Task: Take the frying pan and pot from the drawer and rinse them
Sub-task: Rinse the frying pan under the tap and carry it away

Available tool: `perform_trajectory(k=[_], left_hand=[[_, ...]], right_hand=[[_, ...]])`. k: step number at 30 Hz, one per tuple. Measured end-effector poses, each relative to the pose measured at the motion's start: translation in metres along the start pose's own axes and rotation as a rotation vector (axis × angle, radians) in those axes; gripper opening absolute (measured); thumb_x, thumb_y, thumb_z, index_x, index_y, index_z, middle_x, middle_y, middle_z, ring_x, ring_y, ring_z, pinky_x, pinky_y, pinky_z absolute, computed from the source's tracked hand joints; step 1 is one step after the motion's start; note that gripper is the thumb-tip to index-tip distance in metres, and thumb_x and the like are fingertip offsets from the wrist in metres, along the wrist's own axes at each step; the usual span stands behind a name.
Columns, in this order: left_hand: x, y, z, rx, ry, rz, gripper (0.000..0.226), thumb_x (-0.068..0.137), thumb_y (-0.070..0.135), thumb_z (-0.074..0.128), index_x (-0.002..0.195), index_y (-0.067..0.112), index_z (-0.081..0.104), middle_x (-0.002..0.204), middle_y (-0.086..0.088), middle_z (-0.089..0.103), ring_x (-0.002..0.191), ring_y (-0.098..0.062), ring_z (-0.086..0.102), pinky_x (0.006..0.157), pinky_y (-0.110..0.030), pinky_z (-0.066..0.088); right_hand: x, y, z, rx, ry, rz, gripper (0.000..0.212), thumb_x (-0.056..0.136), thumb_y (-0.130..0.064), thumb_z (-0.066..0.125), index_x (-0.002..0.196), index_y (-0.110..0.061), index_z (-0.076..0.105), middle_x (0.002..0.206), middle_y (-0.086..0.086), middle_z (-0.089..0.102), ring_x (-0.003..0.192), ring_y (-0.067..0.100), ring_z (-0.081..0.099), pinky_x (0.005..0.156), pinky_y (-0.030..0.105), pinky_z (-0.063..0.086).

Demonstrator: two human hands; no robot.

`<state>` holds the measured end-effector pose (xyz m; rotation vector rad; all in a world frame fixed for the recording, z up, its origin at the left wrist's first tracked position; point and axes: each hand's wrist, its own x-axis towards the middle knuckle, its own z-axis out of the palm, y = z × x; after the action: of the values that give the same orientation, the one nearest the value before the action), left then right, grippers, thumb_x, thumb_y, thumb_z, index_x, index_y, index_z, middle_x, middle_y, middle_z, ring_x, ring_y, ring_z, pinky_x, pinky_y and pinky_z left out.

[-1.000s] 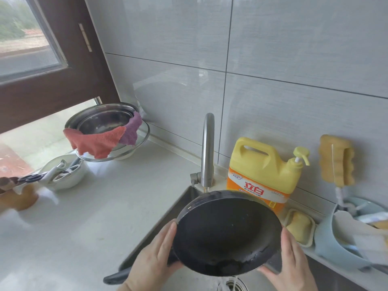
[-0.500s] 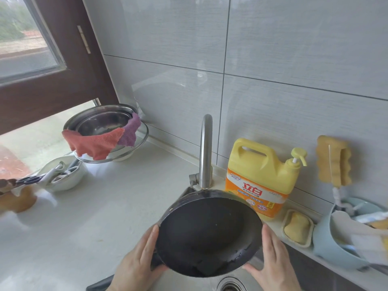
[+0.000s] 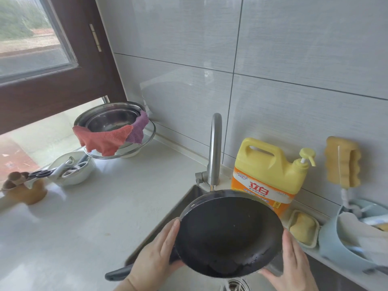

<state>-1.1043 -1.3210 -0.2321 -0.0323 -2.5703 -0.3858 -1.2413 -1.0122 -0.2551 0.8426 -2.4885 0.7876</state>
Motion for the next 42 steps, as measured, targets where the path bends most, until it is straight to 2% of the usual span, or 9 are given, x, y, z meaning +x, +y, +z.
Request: perform_trajectory(k=[5,12,19,24,26,28,30,36,42], left_hand=[[0.018,0.026,0.010,-0.114,-0.072,0.109,0.094,0.081,0.049,0.069,0.149,0.007,0.020,0.147,-0.011,0.038,0.132,-0.017,0.046,0.093,-0.012,0.044],[0.036,0.057,0.018,-0.161,-0.060,0.204,0.094,0.090,0.052,0.059,0.156,0.011,0.007,0.146,-0.012,0.038,0.127,-0.019,0.050,0.088,-0.016,0.048],[0.029,0.043,0.020,-0.143,-0.073,0.189,0.105,0.081,0.053,0.069,0.156,0.013,0.007,0.147,-0.009,0.037,0.130,-0.017,0.048,0.086,-0.013,0.049],[0.015,0.020,0.010,-0.106,-0.044,0.130,0.086,0.090,0.057,0.056,0.151,0.009,0.019,0.147,-0.009,0.038,0.124,-0.017,0.054,0.092,-0.008,0.042],[0.010,0.011,0.004,-0.068,-0.005,0.119,0.078,0.094,0.059,0.045,0.147,0.008,0.022,0.144,-0.010,0.039,0.122,-0.017,0.052,0.093,-0.010,0.041],[0.005,0.001,-0.003,-0.028,0.013,0.083,0.077,0.094,0.063,0.040,0.146,0.009,0.024,0.141,-0.010,0.041,0.116,-0.016,0.054,0.082,-0.015,0.048],[-0.003,-0.009,-0.009,0.000,0.024,0.026,0.079,0.092,0.067,0.039,0.145,0.011,0.025,0.139,-0.009,0.043,0.109,-0.015,0.057,0.067,-0.018,0.052],[-0.022,-0.030,-0.025,0.000,0.047,-0.090,0.086,0.087,0.075,0.037,0.154,0.023,0.018,0.132,-0.007,0.047,0.092,-0.013,0.058,0.049,-0.022,0.050],[-0.031,-0.042,-0.033,-0.001,0.090,-0.110,0.093,0.085,0.076,0.042,0.156,0.023,0.014,0.128,-0.013,0.047,0.094,-0.018,0.055,0.061,-0.025,0.051]], right_hand=[[-0.016,0.005,-0.019,0.009,0.083,0.201,0.104,0.078,-0.080,0.044,0.140,0.004,0.040,0.127,0.030,0.058,0.110,0.036,0.050,0.111,0.026,0.032],[-0.030,0.024,-0.025,-0.031,0.400,0.287,0.080,0.088,-0.058,0.052,0.138,0.004,0.050,0.128,0.025,0.060,0.112,0.037,0.060,0.109,0.035,0.038],[-0.027,0.021,-0.032,-0.034,0.156,0.184,0.108,0.077,-0.079,0.047,0.136,0.011,0.044,0.141,0.017,0.050,0.133,0.026,0.044,0.115,0.019,0.023],[-0.019,0.017,-0.018,-0.098,0.105,0.135,0.106,0.076,-0.087,0.034,0.146,-0.008,0.025,0.133,0.020,0.046,0.111,0.035,0.045,0.089,0.042,0.046],[-0.014,0.011,-0.008,-0.096,0.106,0.084,0.111,0.074,-0.084,0.048,0.153,-0.013,0.017,0.133,0.020,0.041,0.113,0.035,0.044,0.091,0.040,0.045],[-0.009,0.008,0.004,-0.124,0.040,0.057,0.144,0.047,-0.065,0.086,0.157,-0.014,0.006,0.134,0.019,0.039,0.114,0.034,0.043,0.094,0.040,0.047],[-0.005,0.000,0.014,-0.102,-0.080,0.046,0.168,0.023,-0.050,0.095,0.157,-0.016,-0.001,0.135,0.018,0.038,0.116,0.033,0.042,0.097,0.038,0.044],[0.011,-0.028,0.034,-0.039,-0.228,-0.060,0.166,0.029,-0.048,0.098,0.156,-0.013,-0.004,0.138,0.012,0.037,0.120,0.028,0.041,0.100,0.041,0.040],[0.020,-0.039,0.044,-0.034,-0.342,-0.092,0.155,0.043,-0.056,0.093,0.155,-0.008,-0.002,0.139,0.011,0.042,0.124,0.026,0.043,0.116,0.033,0.013]])
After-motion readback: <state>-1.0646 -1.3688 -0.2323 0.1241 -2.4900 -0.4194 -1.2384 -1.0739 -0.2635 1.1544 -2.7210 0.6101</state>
